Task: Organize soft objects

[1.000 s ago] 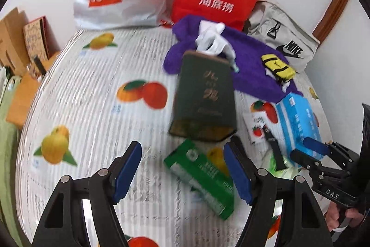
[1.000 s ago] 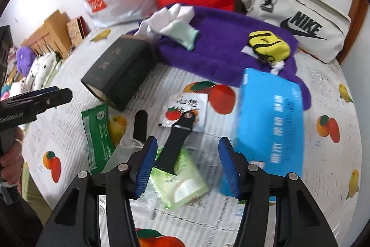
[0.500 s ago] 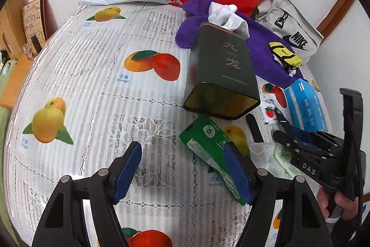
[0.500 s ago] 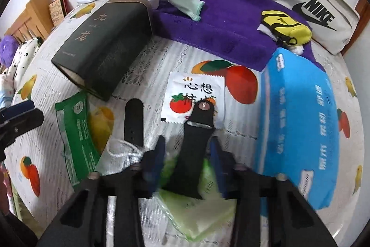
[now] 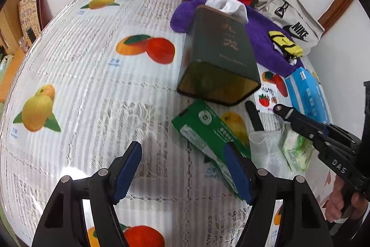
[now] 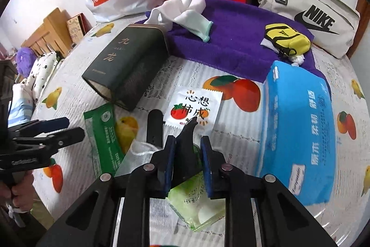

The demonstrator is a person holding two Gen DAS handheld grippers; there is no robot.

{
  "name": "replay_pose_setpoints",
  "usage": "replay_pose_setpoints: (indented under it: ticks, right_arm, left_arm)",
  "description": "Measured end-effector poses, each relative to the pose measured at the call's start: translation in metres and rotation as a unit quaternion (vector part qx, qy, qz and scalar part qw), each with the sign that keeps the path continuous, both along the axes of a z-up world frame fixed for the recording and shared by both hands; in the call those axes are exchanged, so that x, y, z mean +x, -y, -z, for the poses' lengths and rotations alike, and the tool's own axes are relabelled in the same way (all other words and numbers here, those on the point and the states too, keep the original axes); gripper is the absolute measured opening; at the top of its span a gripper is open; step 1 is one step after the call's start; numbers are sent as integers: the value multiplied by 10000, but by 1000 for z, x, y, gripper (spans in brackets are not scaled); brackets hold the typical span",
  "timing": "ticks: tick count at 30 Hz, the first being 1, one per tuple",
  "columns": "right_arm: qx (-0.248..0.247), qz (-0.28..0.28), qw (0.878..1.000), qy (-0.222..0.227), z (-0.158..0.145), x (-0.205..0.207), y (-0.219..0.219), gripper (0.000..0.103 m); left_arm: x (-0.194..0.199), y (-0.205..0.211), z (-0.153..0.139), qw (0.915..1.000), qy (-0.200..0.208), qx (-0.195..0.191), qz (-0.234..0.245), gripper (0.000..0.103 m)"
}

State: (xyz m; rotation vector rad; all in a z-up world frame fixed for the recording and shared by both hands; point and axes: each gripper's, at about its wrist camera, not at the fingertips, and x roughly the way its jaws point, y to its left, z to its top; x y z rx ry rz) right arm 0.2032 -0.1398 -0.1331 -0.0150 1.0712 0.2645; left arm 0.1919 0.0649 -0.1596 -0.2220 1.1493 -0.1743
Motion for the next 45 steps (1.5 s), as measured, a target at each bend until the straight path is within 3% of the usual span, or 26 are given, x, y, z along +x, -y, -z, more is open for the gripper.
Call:
replay_pose_setpoints:
  ticks: [10, 17, 20, 25, 26, 29, 30, 31, 35, 40, 45]
  right_arm:
    - [300, -108, 9994, 158, -8, -37, 18, 21]
    - [95, -370, 9992, -81, 5, -55, 15, 22]
    - [-233, -517, 9982, -208, 14, -58, 11, 24]
    - [-603, -798, 9950, 18, 10, -59, -1, 55]
    - [-647, -850, 9943, 8, 11, -58, -3, 56]
    - [-836, -988, 9915, -106, 21, -50, -12, 55]
    - [-931, -1002, 9903, -251, 28, -45, -14, 45]
    - [-946, -1014, 9899, -292, 30, -44, -14, 26]
    - [-671, -987, 9928, -80, 20, -42, -9, 27]
    - [37, -673, 9972, 332, -9, -42, 9, 27]
    - [278, -387, 9970, 617, -27, -56, 27, 27]
  left_arm:
    - [-12, 14, 5, 9998, -106, 138, 14, 72]
    - [-18, 18, 5, 9997, -114, 201, 45, 72]
    - [-18, 17, 6, 9997, -130, 201, 35, 72]
    - [-18, 13, 6, 9998, -108, 140, 3, 72]
    - [-17, 12, 6, 9999, -112, 131, -5, 72]
    - [-18, 9, 7, 9999, -109, 98, -11, 72]
    - [-18, 9, 6, 9999, -113, 98, -9, 72]
    - [-19, 8, 6, 9999, -115, 100, -9, 72]
    - [-20, 5, 6, 9999, -101, 63, -37, 72]
    - [-22, 9, 5, 10000, -85, 3, -5, 72]
    - [-17, 20, 6, 9999, -123, -61, -85, 72]
